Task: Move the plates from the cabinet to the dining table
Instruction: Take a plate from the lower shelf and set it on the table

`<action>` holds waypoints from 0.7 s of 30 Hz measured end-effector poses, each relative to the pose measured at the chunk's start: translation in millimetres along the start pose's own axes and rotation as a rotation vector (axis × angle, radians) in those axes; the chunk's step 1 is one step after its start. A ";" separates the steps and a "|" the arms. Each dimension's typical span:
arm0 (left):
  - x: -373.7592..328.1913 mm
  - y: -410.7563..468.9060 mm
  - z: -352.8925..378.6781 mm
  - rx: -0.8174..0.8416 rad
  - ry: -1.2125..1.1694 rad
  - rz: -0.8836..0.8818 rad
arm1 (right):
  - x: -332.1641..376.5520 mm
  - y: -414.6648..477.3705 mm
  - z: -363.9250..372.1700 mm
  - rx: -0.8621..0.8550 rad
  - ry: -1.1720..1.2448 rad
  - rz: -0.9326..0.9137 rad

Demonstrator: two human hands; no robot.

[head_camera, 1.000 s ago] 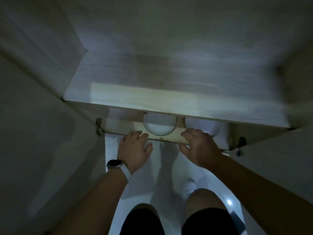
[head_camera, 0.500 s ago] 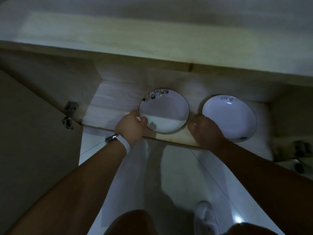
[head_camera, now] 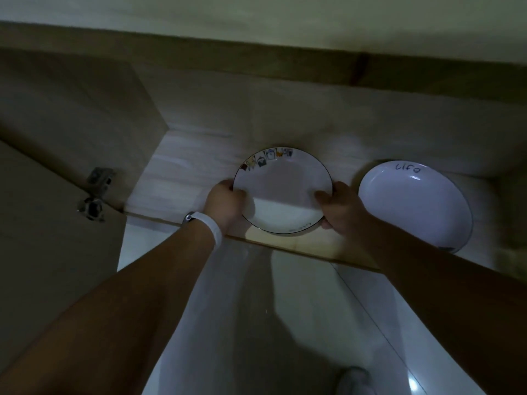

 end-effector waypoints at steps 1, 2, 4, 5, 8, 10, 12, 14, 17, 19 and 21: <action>0.7 1.5 1.1 0.000 0.012 0.005 | -1.6 1.9 1.9 -0.009 0.015 0.007; 0.9 2.8 2.2 0.000 0.028 0.016 | -1.2 2.2 2.5 -0.021 0.019 0.007; 1.2 5.0 2.9 -0.008 0.048 0.029 | 0.6 2.5 2.8 -0.034 0.041 0.008; 1.9 4.8 3.3 -0.010 0.046 0.031 | 0.5 2.9 2.8 -0.035 0.051 0.017; 8.1 1.3 3.6 -0.016 0.013 0.072 | -0.5 1.1 2.8 0.005 0.067 0.011; 12.0 -6.8 1.2 -0.032 -0.045 0.081 | 0.8 -4.2 2.4 0.027 0.080 0.005; 13.8 -19.4 -1.2 -0.056 -0.144 0.066 | 2.4 -13.0 1.5 0.025 0.092 0.009; 12.4 -31.7 -5.2 -0.082 -0.198 0.072 | 5.1 -25.0 0.5 0.015 0.109 0.005; 6.0 -55.3 -14.0 -0.085 -0.249 0.042 | 9.1 -48.7 -4.9 -0.014 0.033 -0.031; 0.5 -73.5 -20.7 -0.076 -0.250 0.006 | 14.8 -71.5 -11.3 -0.012 0.027 -0.027; -4.4 -95.2 -27.1 -0.056 -0.249 -0.022 | 20.7 -97.2 -18.6 0.017 0.056 0.007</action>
Point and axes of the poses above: each hand's wrist, its own y-axis towards the middle knuckle, its own z-axis out of the palm, x = y × z, the point moved 3 cm from there along y, towards the middle knuckle, and after that the axes turned 8 degrees about -y, right-handed, at the moved point
